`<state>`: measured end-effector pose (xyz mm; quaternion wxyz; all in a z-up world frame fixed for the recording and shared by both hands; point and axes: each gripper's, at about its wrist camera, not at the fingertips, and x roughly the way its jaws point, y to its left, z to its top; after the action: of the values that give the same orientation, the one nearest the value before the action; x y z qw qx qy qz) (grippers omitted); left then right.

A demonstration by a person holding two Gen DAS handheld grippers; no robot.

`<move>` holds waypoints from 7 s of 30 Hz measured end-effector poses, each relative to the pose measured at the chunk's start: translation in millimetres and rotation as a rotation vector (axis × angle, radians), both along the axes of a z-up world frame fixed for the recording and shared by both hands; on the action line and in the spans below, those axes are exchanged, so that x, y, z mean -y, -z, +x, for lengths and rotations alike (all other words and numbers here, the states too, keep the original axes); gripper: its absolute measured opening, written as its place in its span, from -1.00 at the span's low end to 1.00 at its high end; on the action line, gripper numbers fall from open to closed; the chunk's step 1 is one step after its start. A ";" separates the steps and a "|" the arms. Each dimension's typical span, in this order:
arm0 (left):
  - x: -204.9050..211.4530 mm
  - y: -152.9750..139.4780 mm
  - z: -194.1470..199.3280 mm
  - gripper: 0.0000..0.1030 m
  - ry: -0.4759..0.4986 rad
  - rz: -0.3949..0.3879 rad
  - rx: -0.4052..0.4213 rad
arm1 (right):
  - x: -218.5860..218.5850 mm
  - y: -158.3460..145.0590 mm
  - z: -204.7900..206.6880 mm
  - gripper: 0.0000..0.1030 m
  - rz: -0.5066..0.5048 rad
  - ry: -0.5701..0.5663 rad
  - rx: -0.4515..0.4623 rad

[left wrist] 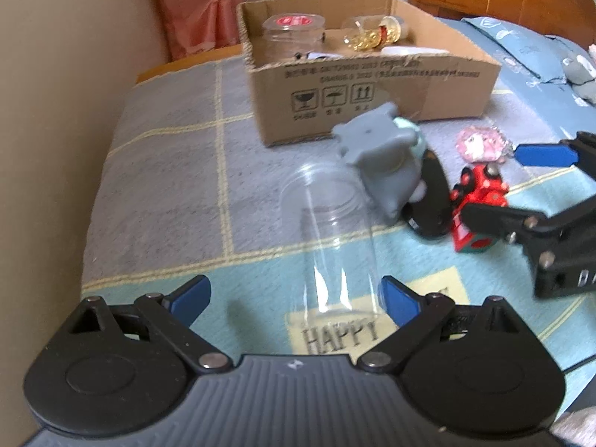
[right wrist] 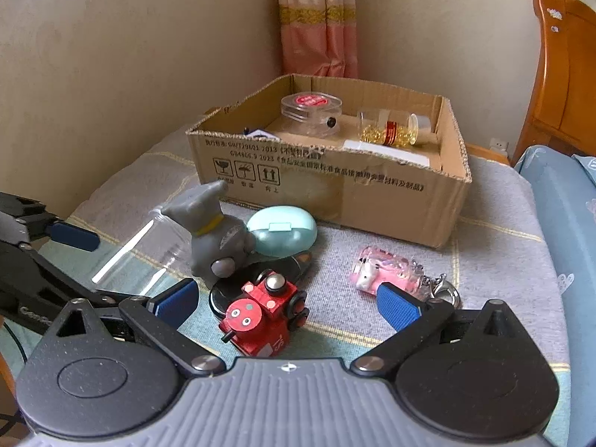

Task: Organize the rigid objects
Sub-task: 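Move the left tool to the clear cup lying on the blanket, then grasp the clear cup with the left tool while the right tool grasps the red robot, then carry the clear cup and red robot into the box, opening both tools, then grasp the grey toy dog with the left tool while the right tool approaches the pink keychain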

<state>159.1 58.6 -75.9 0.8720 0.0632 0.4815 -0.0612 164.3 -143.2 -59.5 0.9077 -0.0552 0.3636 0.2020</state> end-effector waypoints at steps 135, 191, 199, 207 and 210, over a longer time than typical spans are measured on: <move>40.4 -90.1 169.0 0.77 0.112 -0.133 0.176 | 44.7 -82.4 62.9 0.10 -0.072 -0.076 0.085; -7.8 -128.1 18.3 0.94 0.079 -0.029 0.219 | 27.7 -101.9 73.7 1.00 -0.107 -0.041 0.090; -15.4 -121.9 -18.2 0.99 0.071 -0.001 0.264 | 42.3 -89.7 28.8 1.00 -0.065 -0.027 0.079; -3.1 -53.8 -14.2 0.99 0.044 -0.039 0.186 | 54.8 -25.1 0.6 1.00 -0.044 0.080 -0.030; 4.2 -33.3 -10.3 0.99 0.040 -0.041 0.176 | 57.6 -3.0 -5.8 1.00 -0.060 0.132 -0.052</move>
<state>148.8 54.4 -42.6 0.9105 0.0603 0.4005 -0.0828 158.5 -200.8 -56.5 0.9072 -0.0529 0.3960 0.1322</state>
